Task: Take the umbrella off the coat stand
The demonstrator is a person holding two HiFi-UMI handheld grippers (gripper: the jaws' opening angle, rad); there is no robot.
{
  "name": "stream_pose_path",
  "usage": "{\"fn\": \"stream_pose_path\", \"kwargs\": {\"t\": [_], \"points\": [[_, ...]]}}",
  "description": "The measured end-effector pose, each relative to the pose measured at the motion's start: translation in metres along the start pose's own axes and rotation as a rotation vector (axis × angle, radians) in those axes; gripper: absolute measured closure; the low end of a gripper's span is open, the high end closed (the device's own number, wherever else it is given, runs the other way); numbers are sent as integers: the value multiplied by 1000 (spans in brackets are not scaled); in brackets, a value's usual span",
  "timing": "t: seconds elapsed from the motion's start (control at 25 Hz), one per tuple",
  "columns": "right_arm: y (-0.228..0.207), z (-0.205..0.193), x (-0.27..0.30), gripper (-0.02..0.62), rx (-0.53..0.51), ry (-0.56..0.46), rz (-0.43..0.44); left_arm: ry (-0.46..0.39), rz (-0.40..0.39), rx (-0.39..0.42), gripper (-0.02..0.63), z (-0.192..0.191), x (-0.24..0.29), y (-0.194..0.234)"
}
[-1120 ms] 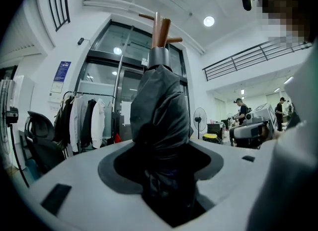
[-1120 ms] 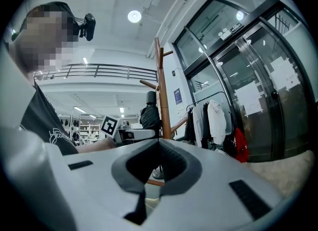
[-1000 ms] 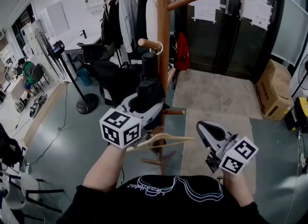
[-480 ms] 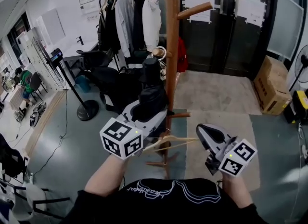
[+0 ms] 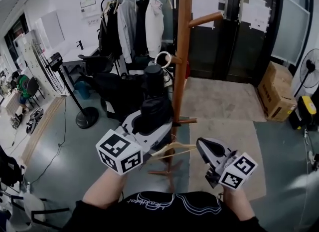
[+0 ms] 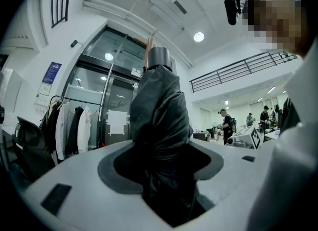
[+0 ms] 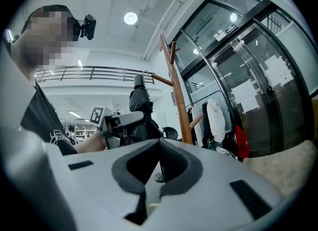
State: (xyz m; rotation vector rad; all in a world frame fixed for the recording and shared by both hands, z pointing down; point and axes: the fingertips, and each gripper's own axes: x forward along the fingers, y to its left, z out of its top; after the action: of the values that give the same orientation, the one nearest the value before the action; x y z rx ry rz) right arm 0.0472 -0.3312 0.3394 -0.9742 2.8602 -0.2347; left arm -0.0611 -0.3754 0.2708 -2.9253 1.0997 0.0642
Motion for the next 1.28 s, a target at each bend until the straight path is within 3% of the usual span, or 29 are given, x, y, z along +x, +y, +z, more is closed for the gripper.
{"fn": "stream_pose_path", "kwargs": {"t": [0.16,0.64,0.88,1.04,1.28], "points": [[19,-2,3,603,-22,-14,17,2,-40,-31,362,-3,-20,-13],[93,-9,14,601,46,-67,88,50,-77,-189,362,-54,-97,-27],[105,-20,19,601,67,-44,16,58,-105,-232,362,-68,-125,-30],[105,-22,19,601,69,-24,-30,64,-133,-209,362,-69,-133,-33],[111,-19,24,600,63,-24,-36,73,-143,-215,362,-73,-139,-35]]}}
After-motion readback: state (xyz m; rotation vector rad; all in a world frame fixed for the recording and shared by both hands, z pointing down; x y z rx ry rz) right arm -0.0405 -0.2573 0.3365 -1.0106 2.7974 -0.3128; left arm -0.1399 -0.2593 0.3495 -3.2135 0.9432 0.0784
